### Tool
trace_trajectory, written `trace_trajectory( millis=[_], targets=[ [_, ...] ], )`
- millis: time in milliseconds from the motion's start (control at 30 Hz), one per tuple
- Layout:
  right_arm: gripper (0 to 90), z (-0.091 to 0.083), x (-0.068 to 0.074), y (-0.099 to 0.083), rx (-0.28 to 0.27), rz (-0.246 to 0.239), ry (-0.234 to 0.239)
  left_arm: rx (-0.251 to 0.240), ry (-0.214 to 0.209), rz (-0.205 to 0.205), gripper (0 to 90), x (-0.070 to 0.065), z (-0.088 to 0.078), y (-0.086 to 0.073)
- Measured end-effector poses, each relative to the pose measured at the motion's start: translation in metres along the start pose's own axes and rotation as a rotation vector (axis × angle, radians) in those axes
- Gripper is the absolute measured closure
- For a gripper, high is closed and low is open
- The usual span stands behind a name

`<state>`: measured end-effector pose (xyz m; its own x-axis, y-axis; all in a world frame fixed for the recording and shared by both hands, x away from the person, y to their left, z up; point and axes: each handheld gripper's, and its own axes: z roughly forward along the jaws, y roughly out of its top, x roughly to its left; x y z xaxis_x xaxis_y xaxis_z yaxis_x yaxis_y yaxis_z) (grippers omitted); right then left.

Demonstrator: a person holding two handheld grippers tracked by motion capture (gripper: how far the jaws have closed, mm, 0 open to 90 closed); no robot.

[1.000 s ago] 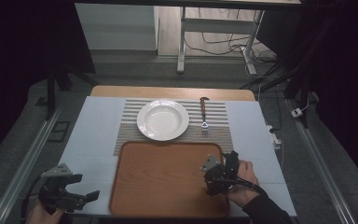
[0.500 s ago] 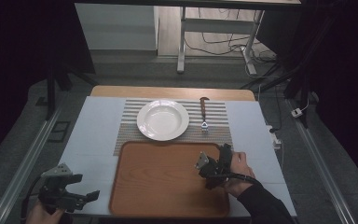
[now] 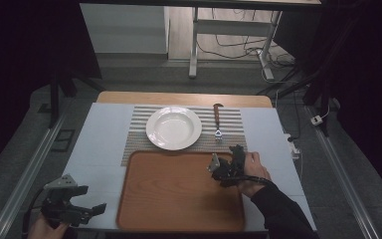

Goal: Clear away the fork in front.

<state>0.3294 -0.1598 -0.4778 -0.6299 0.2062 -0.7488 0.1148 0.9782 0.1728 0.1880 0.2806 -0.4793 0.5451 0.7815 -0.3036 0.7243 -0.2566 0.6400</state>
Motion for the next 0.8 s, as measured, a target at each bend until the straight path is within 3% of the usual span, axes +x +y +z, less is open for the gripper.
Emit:
trace_trajectory(
  millis=[133,167,233,467,800],
  targets=[
    [17.6,0.007,-0.006,0.003,0.002,-0.006,-0.019,0.000,0.000,0.000,0.0,0.000,0.000,0.000],
    [19.3,0.009,-0.008,0.003,-0.003,-0.003,0.002,0.000,0.000,0.000,0.0,0.000,0.000,0.000],
    [21.8,0.013,-0.011,0.004,0.004,-0.001,-0.021,-0.001,-0.001,0.000,0.0,0.000,0.000,0.000],
    [29.1,0.027,-0.028,0.006,0.011,0.052,-0.002,0.000,-0.002,0.000,0.0,0.000,0.000,0.000],
    [38.8,0.049,-0.044,0.014,0.017,0.061,0.042,0.000,-0.004,-0.001,0.0,0.000,0.000,0.000]
  ],
)
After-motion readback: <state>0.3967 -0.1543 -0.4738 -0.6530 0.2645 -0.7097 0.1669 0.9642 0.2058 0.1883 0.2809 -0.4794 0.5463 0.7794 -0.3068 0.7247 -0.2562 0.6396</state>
